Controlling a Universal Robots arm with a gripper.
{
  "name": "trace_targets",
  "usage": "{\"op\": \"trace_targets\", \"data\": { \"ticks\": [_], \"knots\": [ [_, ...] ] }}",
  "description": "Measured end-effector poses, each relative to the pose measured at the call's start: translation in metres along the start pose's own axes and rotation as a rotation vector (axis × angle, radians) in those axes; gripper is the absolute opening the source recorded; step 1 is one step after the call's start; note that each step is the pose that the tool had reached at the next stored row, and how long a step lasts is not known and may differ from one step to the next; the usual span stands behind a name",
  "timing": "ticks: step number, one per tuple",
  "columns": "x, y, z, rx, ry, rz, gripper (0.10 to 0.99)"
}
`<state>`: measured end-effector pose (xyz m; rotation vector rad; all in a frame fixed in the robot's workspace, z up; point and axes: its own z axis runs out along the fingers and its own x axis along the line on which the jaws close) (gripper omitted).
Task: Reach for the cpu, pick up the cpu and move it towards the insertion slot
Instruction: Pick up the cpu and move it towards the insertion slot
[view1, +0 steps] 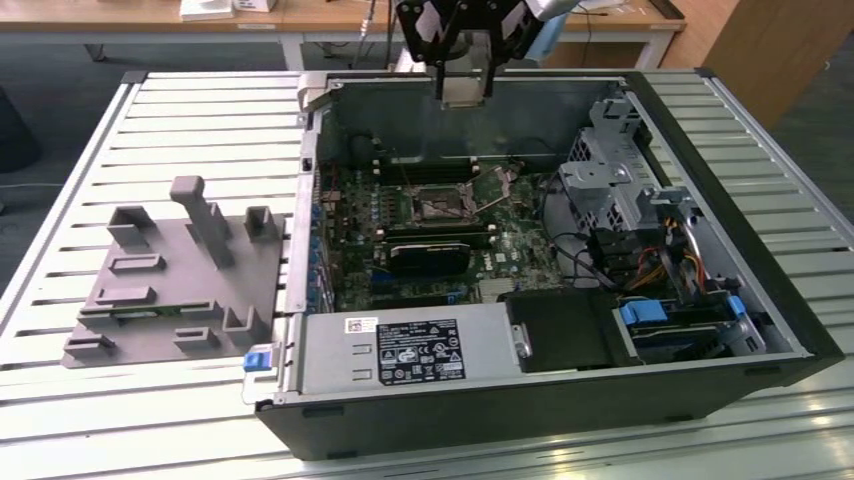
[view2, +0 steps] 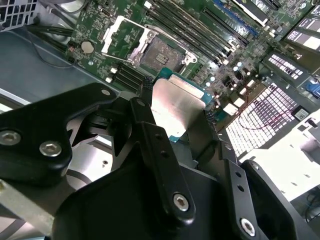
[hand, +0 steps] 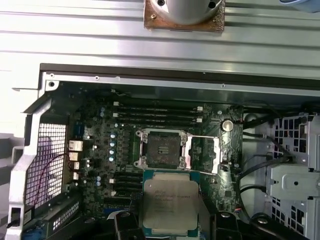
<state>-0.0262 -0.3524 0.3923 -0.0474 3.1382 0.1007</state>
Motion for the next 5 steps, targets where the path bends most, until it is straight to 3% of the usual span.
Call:
{"op": "trace_targets", "data": {
  "ticks": [5],
  "knots": [
    [-0.0017, 0.0003, 0.0, 0.0, 0.0, 0.0, 0.529]
  ]
}}
